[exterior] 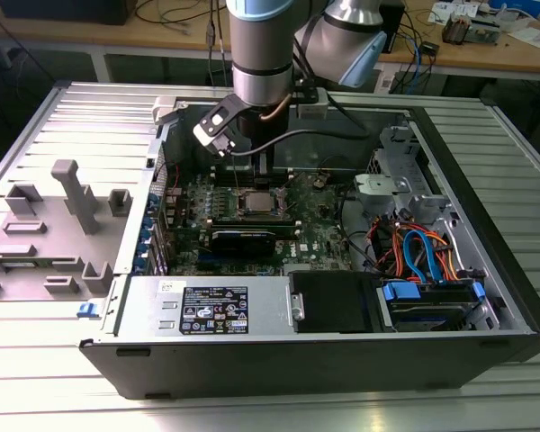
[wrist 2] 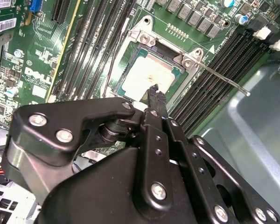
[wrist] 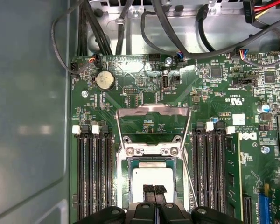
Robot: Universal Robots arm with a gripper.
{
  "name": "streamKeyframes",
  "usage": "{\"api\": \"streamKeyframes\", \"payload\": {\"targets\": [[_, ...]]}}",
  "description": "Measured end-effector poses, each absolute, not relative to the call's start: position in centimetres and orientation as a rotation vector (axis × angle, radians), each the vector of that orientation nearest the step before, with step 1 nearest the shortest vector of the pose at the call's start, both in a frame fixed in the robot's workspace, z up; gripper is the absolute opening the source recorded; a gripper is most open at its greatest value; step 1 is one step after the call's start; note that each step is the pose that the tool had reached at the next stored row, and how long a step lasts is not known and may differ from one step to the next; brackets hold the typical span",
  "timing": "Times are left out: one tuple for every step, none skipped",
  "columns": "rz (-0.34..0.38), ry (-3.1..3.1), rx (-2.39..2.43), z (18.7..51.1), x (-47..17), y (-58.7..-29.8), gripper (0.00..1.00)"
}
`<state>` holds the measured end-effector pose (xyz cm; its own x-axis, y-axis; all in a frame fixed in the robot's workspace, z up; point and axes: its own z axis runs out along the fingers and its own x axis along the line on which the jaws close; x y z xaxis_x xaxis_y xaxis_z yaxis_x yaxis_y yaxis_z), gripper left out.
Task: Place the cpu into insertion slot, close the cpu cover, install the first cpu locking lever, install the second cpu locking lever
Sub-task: 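Close the cpu cover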
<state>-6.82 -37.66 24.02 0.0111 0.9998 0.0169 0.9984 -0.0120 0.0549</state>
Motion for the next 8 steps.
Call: {"api": "streamKeyframes", "payload": {"targets": [[0.079, 2.189, 2.214, 24.10, -6.82, -37.66, 0.11], [0.079, 2.189, 2.214, 24.21, -6.82, -37.66, 0.11], [0.079, 2.189, 2.214, 24.30, -6.82, -37.66, 0.11], [0.079, 2.189, 2.214, 24.39, -6.82, -37.66, 0.11], [0.079, 2.189, 2.214, 24.46, -6.82, -37.66, 0.11], [0.079, 2.189, 2.214, 24.60, -6.82, -37.66, 0.11], [0.079, 2.189, 2.214, 24.72, -6.82, -37.66, 0.11], [0.079, 2.189, 2.214, 24.74, -6.82, -37.66, 0.11]]}}
